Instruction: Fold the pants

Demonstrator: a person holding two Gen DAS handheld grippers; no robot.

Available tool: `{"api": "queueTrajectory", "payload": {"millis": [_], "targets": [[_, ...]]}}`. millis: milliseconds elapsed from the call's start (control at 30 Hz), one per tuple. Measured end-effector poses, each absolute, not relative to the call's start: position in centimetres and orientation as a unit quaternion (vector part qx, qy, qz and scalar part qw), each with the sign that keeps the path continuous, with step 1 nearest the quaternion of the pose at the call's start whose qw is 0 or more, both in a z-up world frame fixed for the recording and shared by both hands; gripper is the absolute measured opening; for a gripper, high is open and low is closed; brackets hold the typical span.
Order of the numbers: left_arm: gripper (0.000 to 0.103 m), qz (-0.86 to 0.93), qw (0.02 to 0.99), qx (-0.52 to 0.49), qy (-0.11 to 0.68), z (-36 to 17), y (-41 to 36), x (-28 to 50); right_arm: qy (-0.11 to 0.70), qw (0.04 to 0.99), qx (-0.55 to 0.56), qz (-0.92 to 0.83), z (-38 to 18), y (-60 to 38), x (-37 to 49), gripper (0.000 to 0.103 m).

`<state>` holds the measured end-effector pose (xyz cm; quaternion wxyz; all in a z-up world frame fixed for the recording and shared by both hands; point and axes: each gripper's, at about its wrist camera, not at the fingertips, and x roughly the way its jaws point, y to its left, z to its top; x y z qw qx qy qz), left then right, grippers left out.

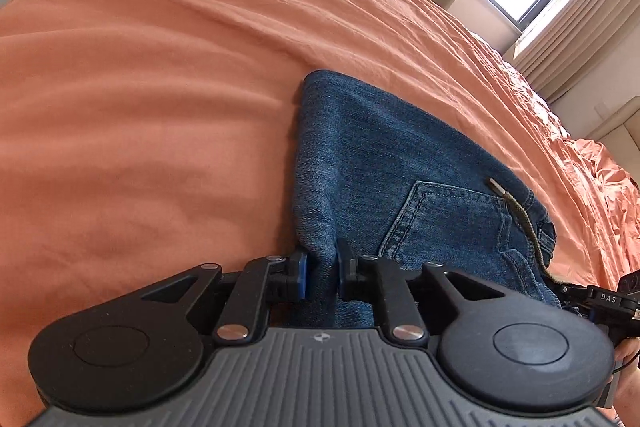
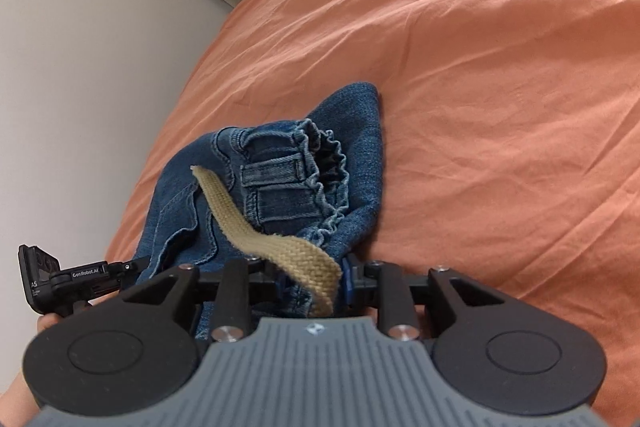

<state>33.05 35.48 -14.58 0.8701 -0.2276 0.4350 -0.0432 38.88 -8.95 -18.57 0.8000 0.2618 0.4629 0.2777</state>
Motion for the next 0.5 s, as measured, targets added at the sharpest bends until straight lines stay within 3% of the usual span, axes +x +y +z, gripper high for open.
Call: {"api": "queueTrajectory", "payload": {"millis": [67,133,333,500], "targets": [[0.023,-0.034,0.868,-0.228,0.439,-13.8,35.6,32.7,0.473,0.800,0.248,0.272,-17.6,-8.6,39.3,0.025],[0.024,-0.022,0.874,-0.198,0.442,-12.4,35.7,31.8,0.468,0.816,0.214,0.265,-16.0,-8.6,38.8,0.036],[0.024,-0.016,0.903,-0.118,0.413,-8.0,33.3,27.1,0.365,0.898,0.034,0.243,-9.8,-5.7,33.8,0.035],[0.023,-0.024,0.908,-0.067,0.414,-7.9,30.1,25.0,0.319,0.905,-0.060,0.274,-8.9,-2.1,29.9,0.035]]}}
